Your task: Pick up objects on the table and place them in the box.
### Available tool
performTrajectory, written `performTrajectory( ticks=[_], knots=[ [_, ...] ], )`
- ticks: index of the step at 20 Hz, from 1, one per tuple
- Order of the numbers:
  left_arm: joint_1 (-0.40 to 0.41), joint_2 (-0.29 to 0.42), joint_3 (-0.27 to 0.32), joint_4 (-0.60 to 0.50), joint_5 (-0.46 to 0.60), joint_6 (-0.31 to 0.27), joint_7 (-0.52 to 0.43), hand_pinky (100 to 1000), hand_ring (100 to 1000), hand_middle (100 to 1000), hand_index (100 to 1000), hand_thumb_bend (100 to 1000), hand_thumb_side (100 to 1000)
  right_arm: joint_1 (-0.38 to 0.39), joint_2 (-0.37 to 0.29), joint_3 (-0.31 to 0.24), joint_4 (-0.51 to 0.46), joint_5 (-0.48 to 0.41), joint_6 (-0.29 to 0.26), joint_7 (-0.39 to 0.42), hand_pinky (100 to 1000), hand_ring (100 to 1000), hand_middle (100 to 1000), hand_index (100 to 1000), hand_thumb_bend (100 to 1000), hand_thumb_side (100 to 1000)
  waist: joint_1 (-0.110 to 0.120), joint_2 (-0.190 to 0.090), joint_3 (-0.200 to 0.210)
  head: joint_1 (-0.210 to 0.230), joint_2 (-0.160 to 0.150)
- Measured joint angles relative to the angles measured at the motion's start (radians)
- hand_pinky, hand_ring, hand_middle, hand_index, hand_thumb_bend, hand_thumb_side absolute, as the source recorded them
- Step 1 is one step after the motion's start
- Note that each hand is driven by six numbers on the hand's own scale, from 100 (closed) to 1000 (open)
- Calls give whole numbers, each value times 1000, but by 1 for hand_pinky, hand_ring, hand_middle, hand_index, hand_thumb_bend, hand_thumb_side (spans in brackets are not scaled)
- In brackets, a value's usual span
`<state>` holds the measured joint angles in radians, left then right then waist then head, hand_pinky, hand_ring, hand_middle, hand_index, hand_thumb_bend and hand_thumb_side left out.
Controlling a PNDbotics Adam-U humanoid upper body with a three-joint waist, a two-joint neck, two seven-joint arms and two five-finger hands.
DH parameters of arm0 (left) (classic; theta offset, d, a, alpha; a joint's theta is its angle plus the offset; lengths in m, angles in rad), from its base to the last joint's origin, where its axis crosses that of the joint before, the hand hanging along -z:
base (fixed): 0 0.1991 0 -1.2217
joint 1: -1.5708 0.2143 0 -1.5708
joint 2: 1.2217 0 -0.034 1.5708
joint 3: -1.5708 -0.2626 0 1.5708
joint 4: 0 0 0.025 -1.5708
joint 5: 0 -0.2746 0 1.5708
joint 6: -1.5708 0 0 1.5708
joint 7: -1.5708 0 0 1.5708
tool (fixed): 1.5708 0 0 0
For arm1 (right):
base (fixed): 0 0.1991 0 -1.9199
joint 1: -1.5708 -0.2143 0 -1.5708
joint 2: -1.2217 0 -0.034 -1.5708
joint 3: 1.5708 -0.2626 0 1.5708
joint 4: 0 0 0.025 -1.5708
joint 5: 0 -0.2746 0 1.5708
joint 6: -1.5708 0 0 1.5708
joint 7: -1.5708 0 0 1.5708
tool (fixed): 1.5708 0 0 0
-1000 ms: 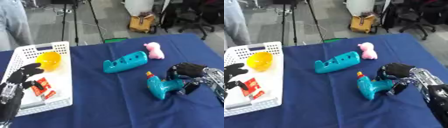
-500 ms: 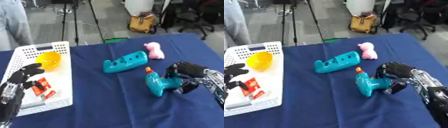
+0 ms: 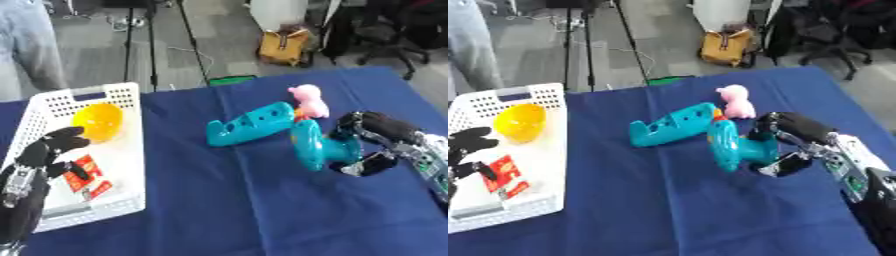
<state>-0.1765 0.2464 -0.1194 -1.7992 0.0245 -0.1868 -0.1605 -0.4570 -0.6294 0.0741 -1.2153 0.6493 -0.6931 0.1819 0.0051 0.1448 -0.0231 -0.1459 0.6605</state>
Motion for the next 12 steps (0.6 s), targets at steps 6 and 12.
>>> performTrajectory(
  ticks=[6,12],
  knots=[
    [0,0,0,0,0,0,0,465,801,816,751,286,998,-37,0,0,-66,-177,65,101,331,442,399,493,376,254,1,0,2,-1,0],
    [0,0,0,0,1,0,-1,465,801,816,750,286,998,-129,2,29,-83,-243,86,176,338,448,403,496,376,256,3,0,17,-9,0]
  ],
)
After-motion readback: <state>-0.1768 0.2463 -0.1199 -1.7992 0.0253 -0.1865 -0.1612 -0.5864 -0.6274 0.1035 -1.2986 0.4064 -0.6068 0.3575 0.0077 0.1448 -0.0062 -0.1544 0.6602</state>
